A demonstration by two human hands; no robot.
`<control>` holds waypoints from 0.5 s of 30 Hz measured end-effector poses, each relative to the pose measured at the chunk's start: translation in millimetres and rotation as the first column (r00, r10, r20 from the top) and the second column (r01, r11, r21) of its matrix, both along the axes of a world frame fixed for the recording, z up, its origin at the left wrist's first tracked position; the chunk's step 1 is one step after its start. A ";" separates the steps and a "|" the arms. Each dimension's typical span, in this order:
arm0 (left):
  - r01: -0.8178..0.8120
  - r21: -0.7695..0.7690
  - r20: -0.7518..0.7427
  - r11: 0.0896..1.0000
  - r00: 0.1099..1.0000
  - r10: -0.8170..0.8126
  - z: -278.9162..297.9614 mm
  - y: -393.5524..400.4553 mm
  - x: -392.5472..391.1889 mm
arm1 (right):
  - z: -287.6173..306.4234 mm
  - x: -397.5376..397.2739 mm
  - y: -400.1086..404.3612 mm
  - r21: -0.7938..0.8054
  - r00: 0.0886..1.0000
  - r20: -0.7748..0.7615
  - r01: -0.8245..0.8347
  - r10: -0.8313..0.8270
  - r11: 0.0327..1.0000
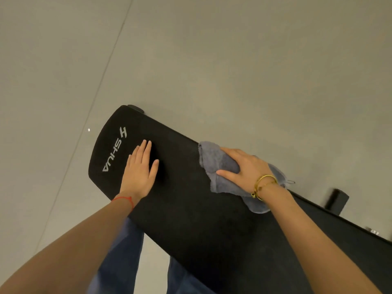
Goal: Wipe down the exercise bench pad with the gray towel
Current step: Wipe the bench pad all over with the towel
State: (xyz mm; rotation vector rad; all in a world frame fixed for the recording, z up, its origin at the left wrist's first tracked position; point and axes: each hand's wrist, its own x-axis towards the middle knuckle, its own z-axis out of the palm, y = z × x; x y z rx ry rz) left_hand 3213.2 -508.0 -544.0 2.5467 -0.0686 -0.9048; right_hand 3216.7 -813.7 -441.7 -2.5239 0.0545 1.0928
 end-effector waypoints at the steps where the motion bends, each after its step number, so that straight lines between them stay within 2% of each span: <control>1: -0.001 0.005 0.002 1.000 1.000 0.001 -7.2 7.7 4.3 | -9.8 10.0 12.7 0.003 1.000 -0.005 -0.007 0.007 1.000; 8: -0.037 0.009 0.002 0.999 0.999 0.037 -62.3 64.2 31.5 | -112.8 105.5 132.2 0.022 0.995 -0.039 -0.087 0.088 0.996; 15: -0.017 -0.045 0.075 0.999 0.997 0.020 -91.0 88.9 37.0 | -207.0 192.4 240.1 0.065 0.989 -0.043 -0.141 0.144 0.988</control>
